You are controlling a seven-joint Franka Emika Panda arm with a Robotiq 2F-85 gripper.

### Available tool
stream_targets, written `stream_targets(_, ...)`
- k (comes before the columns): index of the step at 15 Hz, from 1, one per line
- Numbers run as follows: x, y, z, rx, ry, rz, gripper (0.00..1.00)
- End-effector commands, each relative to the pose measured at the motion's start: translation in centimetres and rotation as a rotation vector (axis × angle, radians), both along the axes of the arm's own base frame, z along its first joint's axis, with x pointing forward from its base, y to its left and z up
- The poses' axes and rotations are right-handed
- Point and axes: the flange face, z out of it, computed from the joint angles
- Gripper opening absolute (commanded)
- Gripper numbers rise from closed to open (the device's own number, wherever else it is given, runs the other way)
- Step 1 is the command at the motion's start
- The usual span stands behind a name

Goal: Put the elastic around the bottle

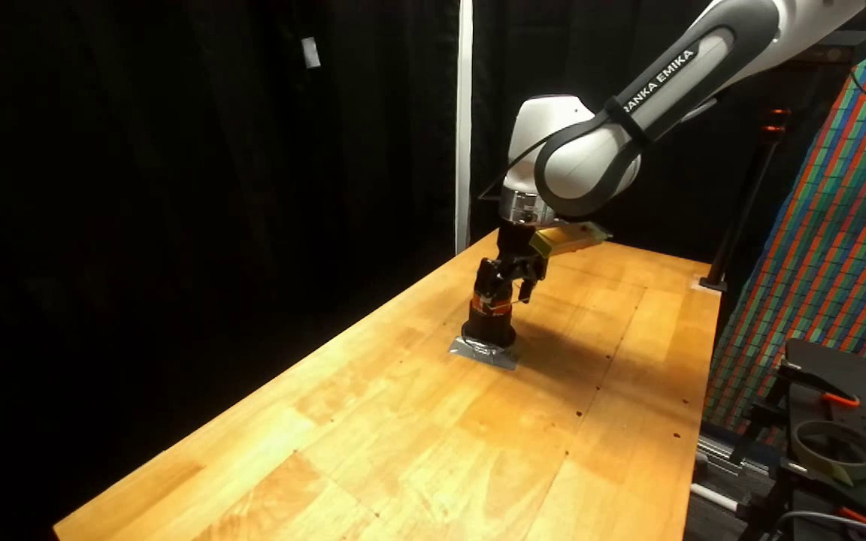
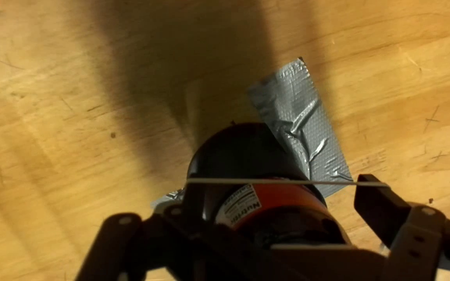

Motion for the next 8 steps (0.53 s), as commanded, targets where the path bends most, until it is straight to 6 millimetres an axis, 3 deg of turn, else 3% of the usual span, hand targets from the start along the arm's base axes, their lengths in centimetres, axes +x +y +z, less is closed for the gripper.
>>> stream_targets(1,-0.1,1.4,-0.1,-0.045,-0.045,-0.003,1.0)
stream_targets(8,0.4,2.6,1.8,-0.126,-0.074,-0.006,1.0)
